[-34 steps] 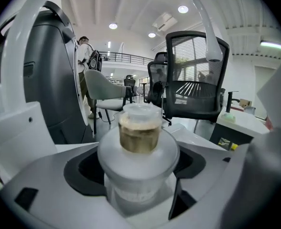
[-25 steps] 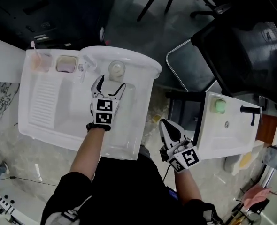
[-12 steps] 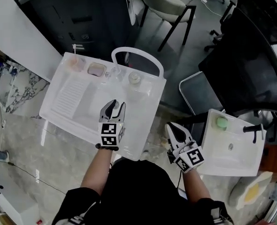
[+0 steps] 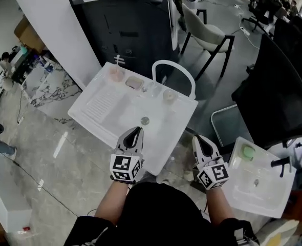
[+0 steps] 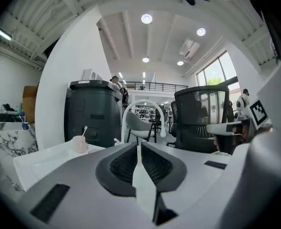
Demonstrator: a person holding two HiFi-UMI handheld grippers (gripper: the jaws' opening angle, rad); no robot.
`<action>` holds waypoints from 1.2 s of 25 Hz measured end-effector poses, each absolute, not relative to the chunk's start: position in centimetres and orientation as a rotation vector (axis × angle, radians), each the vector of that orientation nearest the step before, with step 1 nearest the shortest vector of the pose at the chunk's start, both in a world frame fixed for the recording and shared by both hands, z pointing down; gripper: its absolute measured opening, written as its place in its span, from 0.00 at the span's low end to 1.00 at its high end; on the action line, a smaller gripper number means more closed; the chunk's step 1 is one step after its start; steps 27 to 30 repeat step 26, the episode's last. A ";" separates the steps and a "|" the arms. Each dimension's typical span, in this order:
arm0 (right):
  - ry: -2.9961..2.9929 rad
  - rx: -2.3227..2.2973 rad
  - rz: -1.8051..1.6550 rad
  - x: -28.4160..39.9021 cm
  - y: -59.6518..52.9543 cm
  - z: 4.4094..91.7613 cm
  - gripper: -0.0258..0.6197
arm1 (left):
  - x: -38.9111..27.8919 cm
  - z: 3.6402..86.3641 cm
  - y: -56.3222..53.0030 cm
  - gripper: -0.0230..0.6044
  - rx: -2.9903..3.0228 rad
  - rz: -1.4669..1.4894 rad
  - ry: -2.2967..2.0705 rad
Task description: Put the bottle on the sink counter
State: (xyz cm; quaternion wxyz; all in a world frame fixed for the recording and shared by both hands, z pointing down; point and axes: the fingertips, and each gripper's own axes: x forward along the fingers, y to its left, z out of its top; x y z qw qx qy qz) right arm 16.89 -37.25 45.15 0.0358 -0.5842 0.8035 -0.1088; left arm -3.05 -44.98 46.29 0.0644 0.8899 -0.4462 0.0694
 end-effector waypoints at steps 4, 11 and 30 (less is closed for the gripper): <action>2.468 -1.829 -0.264 16.6 -37.3 44.2 0.09 | -3.8 44.8 -44.2 0.10 2.711 0.182 -1.363; 2.454 -1.833 -0.235 16.0 -38.4 43.1 0.09 | -3.8 43.7 -44.7 0.10 2.732 0.124 -1.314; 2.541 -1.781 -0.208 13.0 -40.4 43.6 0.09 | -5.4 43.7 -46.3 0.10 2.724 0.107 -1.336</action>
